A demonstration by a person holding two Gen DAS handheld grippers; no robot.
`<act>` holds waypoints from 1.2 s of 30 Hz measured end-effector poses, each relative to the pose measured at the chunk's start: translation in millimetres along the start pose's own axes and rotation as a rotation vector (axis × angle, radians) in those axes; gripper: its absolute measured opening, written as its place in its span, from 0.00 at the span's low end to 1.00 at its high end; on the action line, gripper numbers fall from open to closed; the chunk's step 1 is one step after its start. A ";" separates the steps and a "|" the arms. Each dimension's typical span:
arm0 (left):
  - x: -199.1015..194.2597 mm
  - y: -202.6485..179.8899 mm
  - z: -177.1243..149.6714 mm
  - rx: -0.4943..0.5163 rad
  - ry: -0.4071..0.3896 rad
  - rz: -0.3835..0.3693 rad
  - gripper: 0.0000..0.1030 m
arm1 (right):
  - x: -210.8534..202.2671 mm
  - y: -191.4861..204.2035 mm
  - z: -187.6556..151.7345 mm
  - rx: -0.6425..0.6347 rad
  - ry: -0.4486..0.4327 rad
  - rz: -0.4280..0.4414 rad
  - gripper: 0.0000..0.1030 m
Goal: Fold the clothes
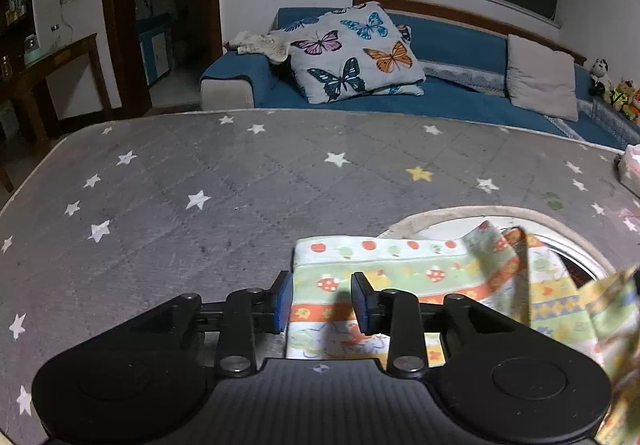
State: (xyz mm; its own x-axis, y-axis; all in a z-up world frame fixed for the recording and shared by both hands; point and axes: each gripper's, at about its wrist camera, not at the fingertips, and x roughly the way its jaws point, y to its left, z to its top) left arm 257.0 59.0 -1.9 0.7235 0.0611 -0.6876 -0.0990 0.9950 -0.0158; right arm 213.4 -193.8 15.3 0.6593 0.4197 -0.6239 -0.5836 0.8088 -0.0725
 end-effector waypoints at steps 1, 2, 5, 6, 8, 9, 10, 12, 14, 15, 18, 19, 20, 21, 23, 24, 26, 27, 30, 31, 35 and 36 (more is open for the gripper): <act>1.8 0.5 -0.3 -0.001 0.003 0.002 0.36 | -6.9 4.4 2.5 -0.035 -0.040 -0.033 0.01; 3.7 0.8 -0.8 -0.001 0.006 0.003 0.36 | -15.4 9.6 4.3 -0.080 -0.092 -0.077 0.01; 6.7 -0.6 -5.1 0.003 0.005 0.006 0.36 | -42.2 24.3 7.6 -0.187 -0.256 -0.161 0.00; 6.2 -0.9 -5.8 0.007 0.003 0.006 0.36 | -52.0 26.6 8.7 -0.193 -0.302 -0.139 0.00; 6.0 -0.2 -5.9 0.009 0.001 0.006 0.36 | -62.5 27.1 10.8 -0.167 -0.317 -0.082 0.02; 6.3 0.1 -5.4 0.008 0.001 0.007 0.36 | -59.8 21.4 11.5 -0.126 -0.282 -0.070 0.03; 6.5 0.5 -4.9 0.007 0.001 0.008 0.36 | -55.0 14.0 12.0 -0.081 -0.239 -0.062 0.04; 7.2 1.1 -3.9 0.006 0.000 0.010 0.36 | -45.5 -0.8 12.9 0.010 -0.153 -0.045 0.05; 8.4 1.0 -2.9 0.010 0.001 0.006 0.36 | -28.5 -25.9 9.4 0.130 -0.052 -0.033 0.09; 9.3 0.6 -2.1 0.014 0.000 0.005 0.36 | -20.9 -38.2 7.6 0.188 -0.008 -0.020 0.11; 11.6 -1.7 -0.1 0.028 -0.003 -0.011 0.33 | -3.5 -67.7 -2.1 0.345 0.067 0.013 0.28; 12.3 -3.1 0.2 0.037 -0.005 -0.018 0.32 | 1.9 -78.7 -5.9 0.401 0.085 0.037 0.28; 12.9 -4.2 0.6 0.044 -0.007 -0.025 0.28 | 5.7 -86.0 -8.0 0.444 0.094 0.064 0.29; 13.4 -4.8 1.1 0.050 -0.008 -0.033 0.23 | 9.3 -92.0 -11.1 0.495 0.102 0.105 0.29; 13.9 -5.8 1.9 0.059 -0.010 -0.046 0.15 | 17.0 -104.3 -18.9 0.608 0.121 0.201 0.36; 13.9 -6.4 2.2 0.064 -0.011 -0.051 0.11 | 20.9 -107.8 -21.3 0.647 0.127 0.234 0.38; 13.0 -7.5 2.0 0.074 -0.016 -0.055 0.08 | 28.5 -112.5 -25.1 0.712 0.135 0.286 0.40; 12.2 -7.4 2.0 0.077 -0.021 -0.058 0.08 | 32.4 -114.9 -27.0 0.745 0.138 0.312 0.40; 10.2 -5.3 3.5 0.075 -0.028 -0.064 0.08 | 43.9 -120.8 -27.2 0.847 0.140 0.380 0.48; 10.8 -4.9 4.3 0.072 -0.024 -0.064 0.08 | 47.8 -121.8 -26.2 0.867 0.142 0.389 0.48; 13.2 -3.8 6.0 0.061 -0.015 -0.064 0.11 | 65.5 -117.6 -19.8 0.857 0.160 0.326 0.30; 14.0 -3.6 6.0 0.058 -0.014 -0.064 0.11 | 68.9 -116.3 -18.8 0.849 0.163 0.312 0.22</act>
State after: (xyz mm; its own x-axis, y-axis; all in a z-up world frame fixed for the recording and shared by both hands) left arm 271.5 56.7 -7.1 0.7363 -0.0021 -0.6766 -0.0124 0.9998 -0.0167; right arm 317.8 -266.7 -33.8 0.4178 0.6585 -0.6260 -0.1365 0.7267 0.6733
